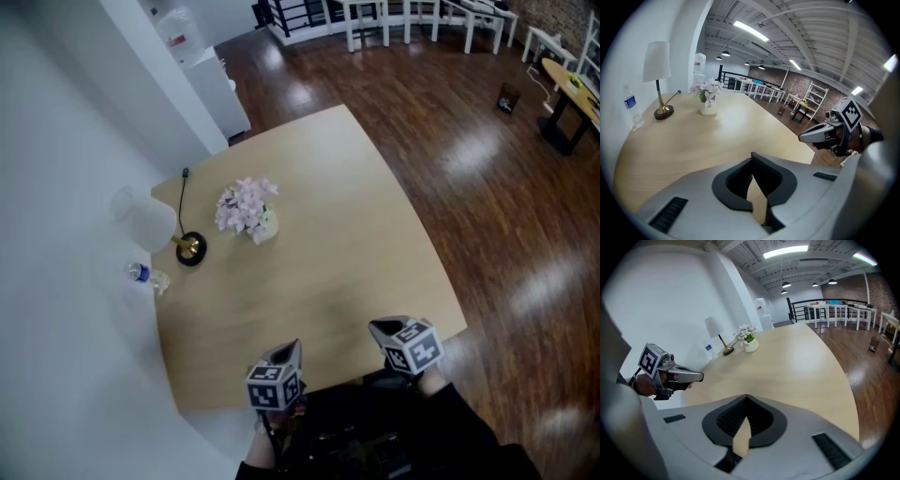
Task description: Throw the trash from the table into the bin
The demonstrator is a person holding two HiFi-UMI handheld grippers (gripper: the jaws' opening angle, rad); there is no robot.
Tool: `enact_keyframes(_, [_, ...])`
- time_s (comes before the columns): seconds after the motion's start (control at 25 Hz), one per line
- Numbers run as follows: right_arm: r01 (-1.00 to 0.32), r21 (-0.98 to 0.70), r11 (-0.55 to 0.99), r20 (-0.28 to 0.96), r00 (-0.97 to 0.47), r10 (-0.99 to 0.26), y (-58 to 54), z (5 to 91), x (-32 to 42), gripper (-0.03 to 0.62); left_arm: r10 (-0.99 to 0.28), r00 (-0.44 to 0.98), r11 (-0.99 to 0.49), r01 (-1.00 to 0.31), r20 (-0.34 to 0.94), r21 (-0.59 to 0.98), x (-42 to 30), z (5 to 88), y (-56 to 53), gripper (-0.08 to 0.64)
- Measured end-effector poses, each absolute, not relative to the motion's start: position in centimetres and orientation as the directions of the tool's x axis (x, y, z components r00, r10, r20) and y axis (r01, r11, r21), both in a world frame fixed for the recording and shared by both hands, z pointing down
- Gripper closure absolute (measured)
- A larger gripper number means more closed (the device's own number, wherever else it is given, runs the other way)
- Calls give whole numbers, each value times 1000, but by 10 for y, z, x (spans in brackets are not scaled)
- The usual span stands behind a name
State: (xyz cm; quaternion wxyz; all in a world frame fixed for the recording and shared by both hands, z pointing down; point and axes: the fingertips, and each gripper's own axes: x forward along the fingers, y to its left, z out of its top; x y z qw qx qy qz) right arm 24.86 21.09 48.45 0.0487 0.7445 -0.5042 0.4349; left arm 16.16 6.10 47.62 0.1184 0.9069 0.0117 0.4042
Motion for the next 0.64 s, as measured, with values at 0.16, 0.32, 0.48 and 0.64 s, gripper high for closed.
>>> enact_keyframes(0.16, [-801,-368,-473,695,101,-712,207,485,249,591,107,672,-970,-90,733,224,159,477,59,555])
enact_keyframes(0.32, [-807,-369,-461,691,94,-717,205,484,250,591,102,671,-970,-98,735,224,157,476,59,555])
enact_keyframes(0.48, [-810,-368,-457,694,89,-715,202,484,250,592,100,669,-969,-101,736,224,157,477,58,555])
enact_keyframes(0.64, [-814,-365,-453,692,89,-717,202,485,250,592,94,670,-968,-110,736,224,155,477,57,555])
